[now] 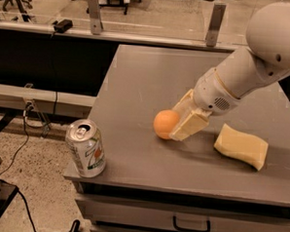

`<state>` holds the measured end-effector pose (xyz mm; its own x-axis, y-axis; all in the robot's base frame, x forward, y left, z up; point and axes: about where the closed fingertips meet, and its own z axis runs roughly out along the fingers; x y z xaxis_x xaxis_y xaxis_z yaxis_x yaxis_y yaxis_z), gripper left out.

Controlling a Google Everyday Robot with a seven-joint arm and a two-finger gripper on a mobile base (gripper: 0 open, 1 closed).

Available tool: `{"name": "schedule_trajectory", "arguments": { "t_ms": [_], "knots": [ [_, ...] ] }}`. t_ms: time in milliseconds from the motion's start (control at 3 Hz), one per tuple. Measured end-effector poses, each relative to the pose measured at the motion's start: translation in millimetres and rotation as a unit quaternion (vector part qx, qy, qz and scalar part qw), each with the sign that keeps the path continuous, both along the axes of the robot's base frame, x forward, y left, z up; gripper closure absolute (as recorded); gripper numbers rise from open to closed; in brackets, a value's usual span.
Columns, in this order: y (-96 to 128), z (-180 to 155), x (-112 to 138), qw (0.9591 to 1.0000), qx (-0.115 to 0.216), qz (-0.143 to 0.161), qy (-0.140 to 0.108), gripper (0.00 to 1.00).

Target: Move orange near 7up can

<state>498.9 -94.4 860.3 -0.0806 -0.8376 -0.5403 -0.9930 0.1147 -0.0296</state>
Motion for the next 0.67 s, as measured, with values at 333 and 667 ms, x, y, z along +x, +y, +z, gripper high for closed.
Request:
{"name": "schedule_trajectory", "arguments": {
  "t_ms": [333,667],
  "knots": [
    [16.8,5.8,-6.3,0.9997,0.005,0.024,-0.002,0.66],
    [38.3,6.2,-12.3,0.9991,-0.005,0.042,-0.007,0.64]
  ]
}}
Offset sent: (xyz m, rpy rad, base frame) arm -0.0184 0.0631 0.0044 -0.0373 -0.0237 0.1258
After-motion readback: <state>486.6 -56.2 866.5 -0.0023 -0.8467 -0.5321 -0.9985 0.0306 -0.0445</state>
